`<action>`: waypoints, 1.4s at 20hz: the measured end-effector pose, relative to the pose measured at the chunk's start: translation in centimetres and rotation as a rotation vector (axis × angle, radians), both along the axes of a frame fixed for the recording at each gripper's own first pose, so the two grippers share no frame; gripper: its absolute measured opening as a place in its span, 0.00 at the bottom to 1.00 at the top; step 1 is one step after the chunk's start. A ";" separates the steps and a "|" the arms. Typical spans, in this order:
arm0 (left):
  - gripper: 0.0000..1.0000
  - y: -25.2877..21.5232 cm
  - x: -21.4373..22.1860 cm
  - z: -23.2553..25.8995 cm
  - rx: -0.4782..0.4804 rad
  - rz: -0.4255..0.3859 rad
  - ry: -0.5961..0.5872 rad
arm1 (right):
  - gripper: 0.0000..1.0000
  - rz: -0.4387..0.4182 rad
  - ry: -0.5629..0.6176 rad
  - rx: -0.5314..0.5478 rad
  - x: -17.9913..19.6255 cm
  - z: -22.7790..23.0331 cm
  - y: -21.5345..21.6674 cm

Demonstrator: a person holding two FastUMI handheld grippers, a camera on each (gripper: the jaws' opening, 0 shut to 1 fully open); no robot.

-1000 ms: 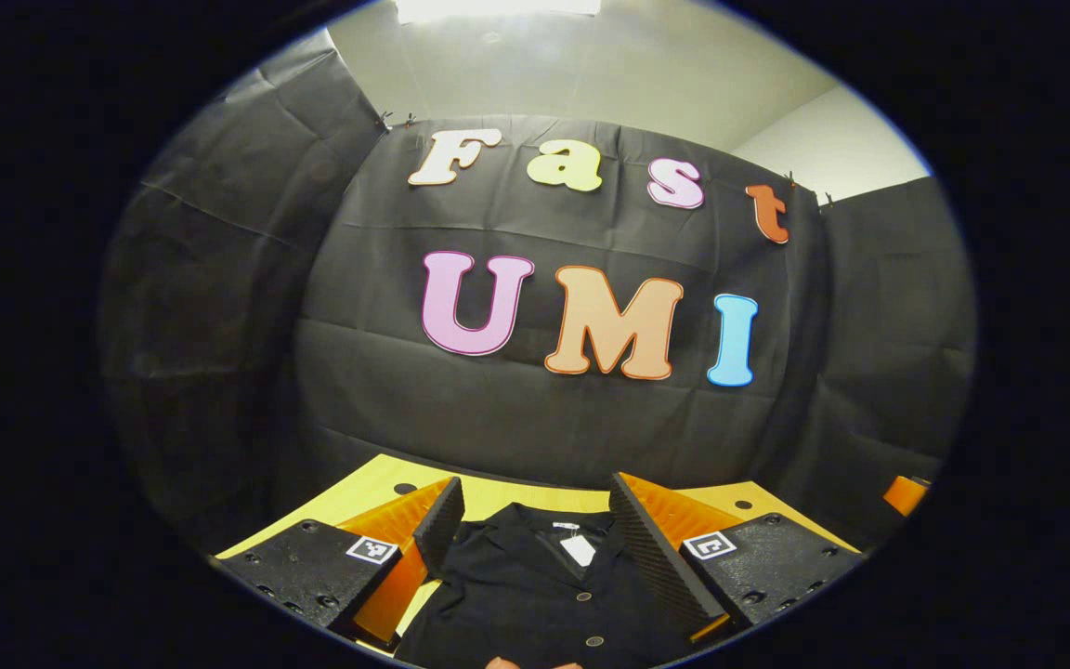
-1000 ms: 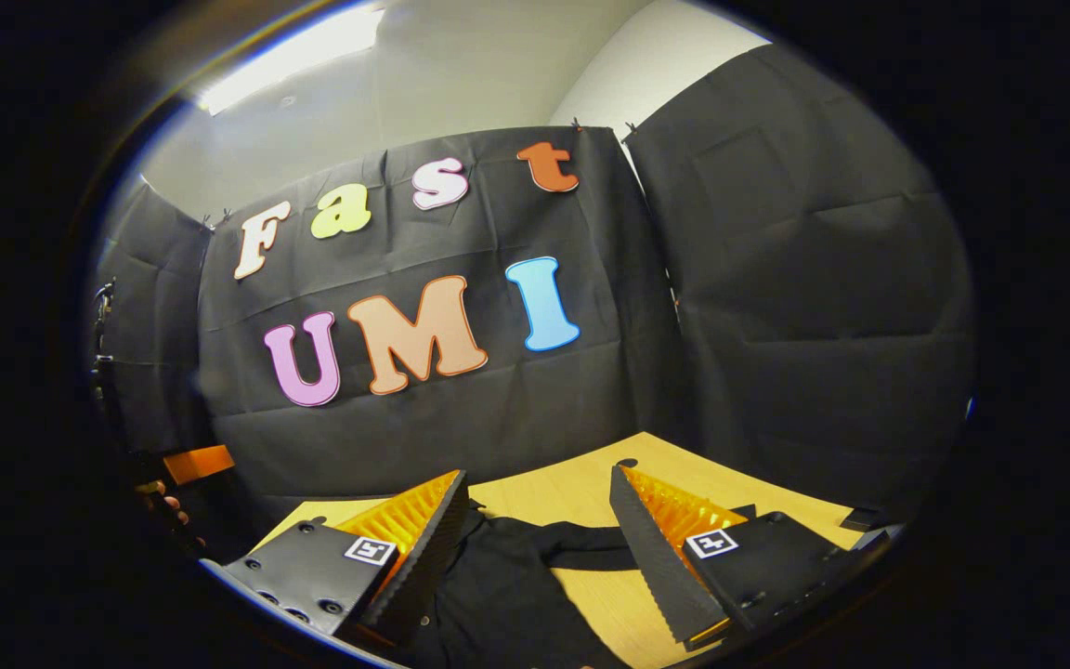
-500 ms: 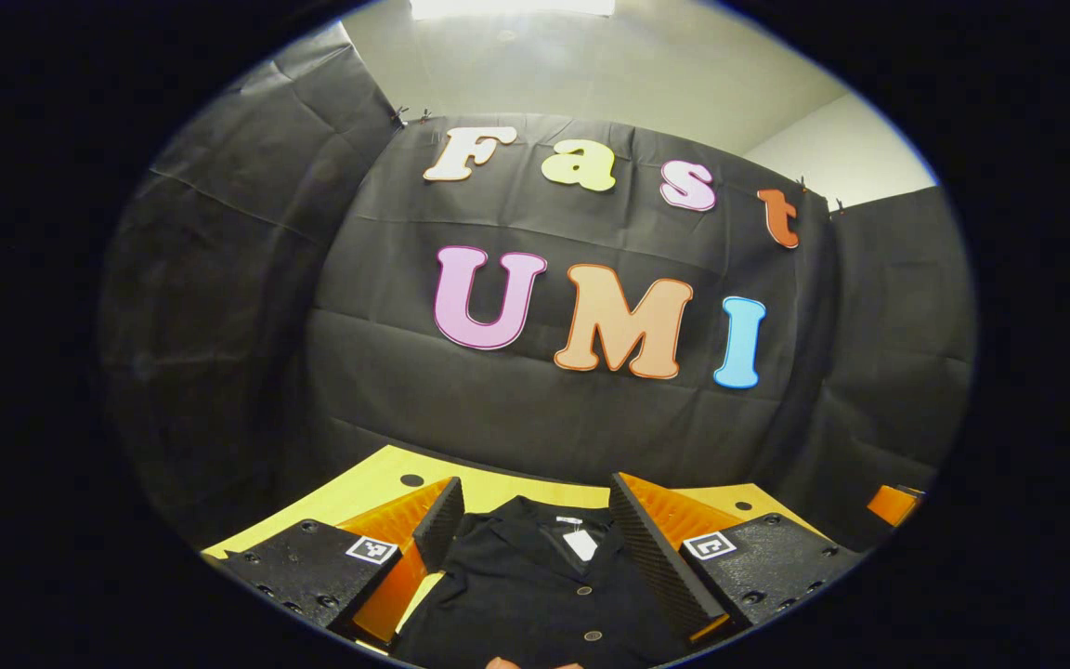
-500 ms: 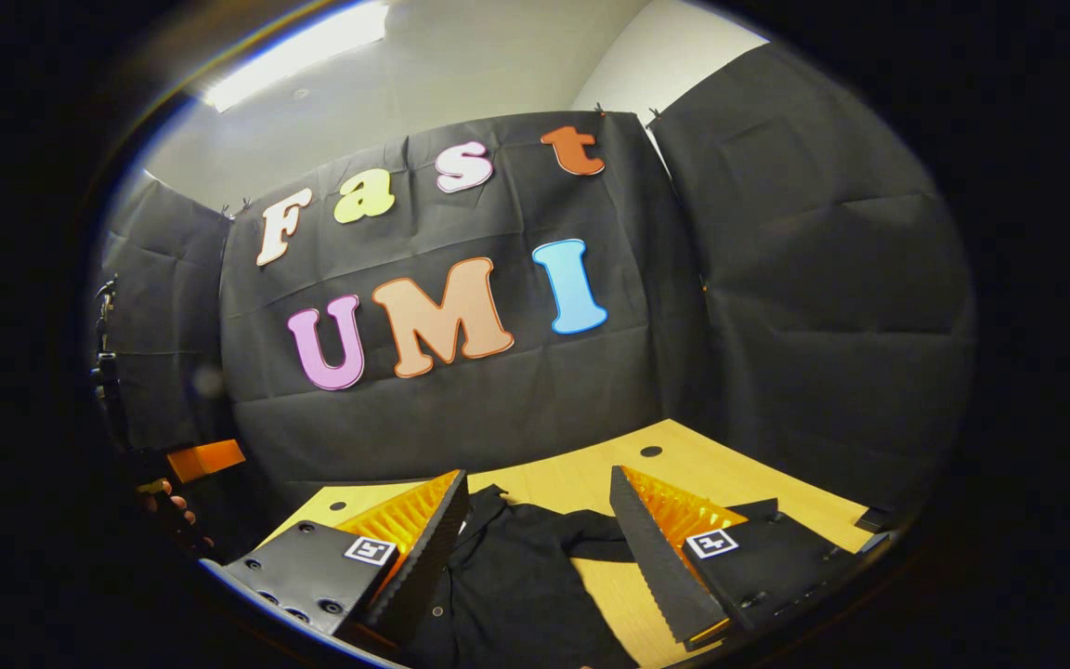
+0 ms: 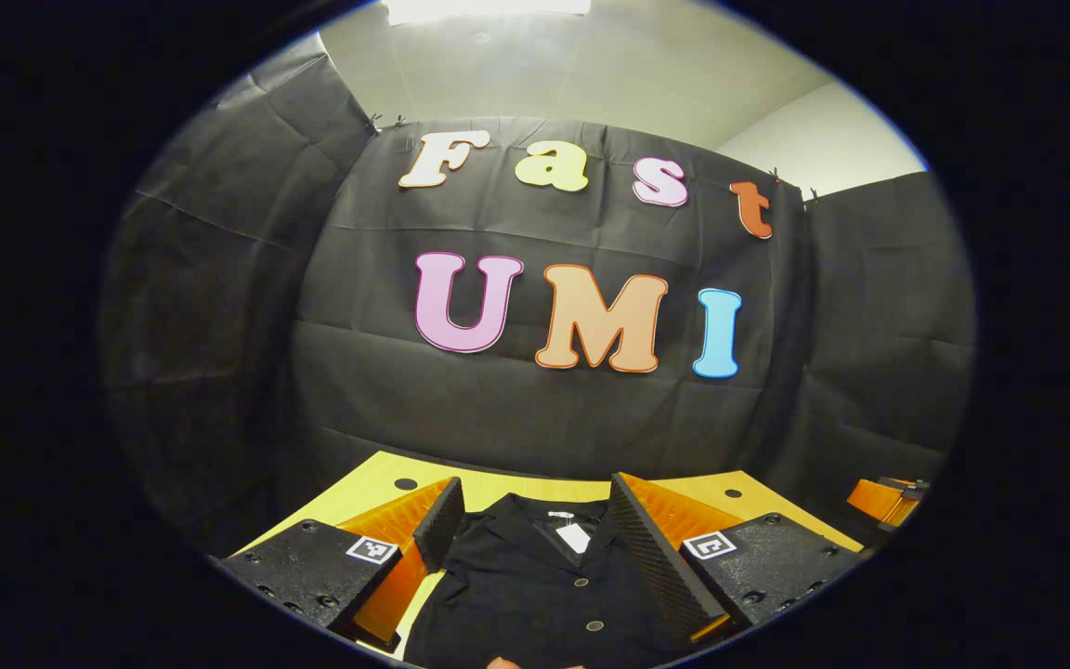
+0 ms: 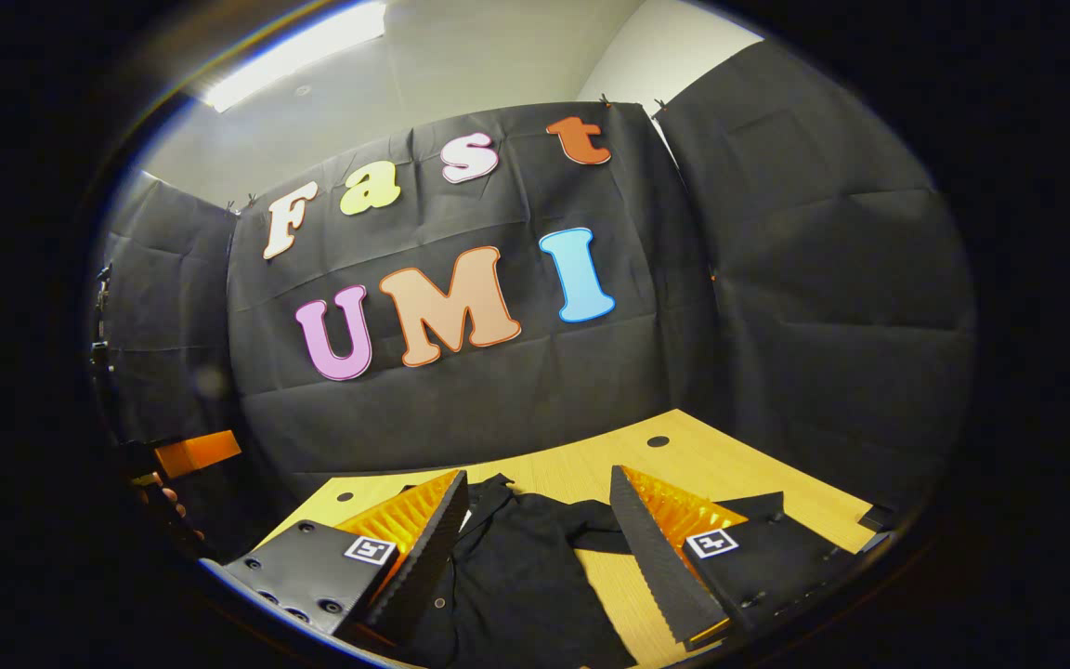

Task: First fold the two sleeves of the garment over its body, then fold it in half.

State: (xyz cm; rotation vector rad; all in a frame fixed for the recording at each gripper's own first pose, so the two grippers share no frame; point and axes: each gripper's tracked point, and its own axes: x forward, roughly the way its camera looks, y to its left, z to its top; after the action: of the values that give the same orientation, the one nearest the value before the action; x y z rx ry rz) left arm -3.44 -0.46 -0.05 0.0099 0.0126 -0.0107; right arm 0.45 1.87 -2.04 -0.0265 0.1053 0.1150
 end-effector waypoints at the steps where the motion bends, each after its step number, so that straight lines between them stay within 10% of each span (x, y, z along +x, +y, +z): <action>1: 0.99 0.0 -0.2 -0.3 -0.004 0.015 0.005 | 0.97 -0.008 0.004 0.003 0.1 -0.1 -0.4; 17: 0.92 4.1 -0.9 -2.7 -0.071 0.207 0.074 | 0.97 -0.087 0.066 -0.019 3.8 -1.2 -5.9; 28: 0.92 4.8 0.9 -1.9 -0.004 0.302 0.067 | 0.98 -0.269 0.339 -0.173 11.3 -8.3 -20.0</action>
State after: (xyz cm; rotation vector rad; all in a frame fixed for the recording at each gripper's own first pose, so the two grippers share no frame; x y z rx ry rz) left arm -2.54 4.33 -1.93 0.0040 0.0811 0.2908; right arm 11.74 -18.11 -10.39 -0.1650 0.4554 -0.1599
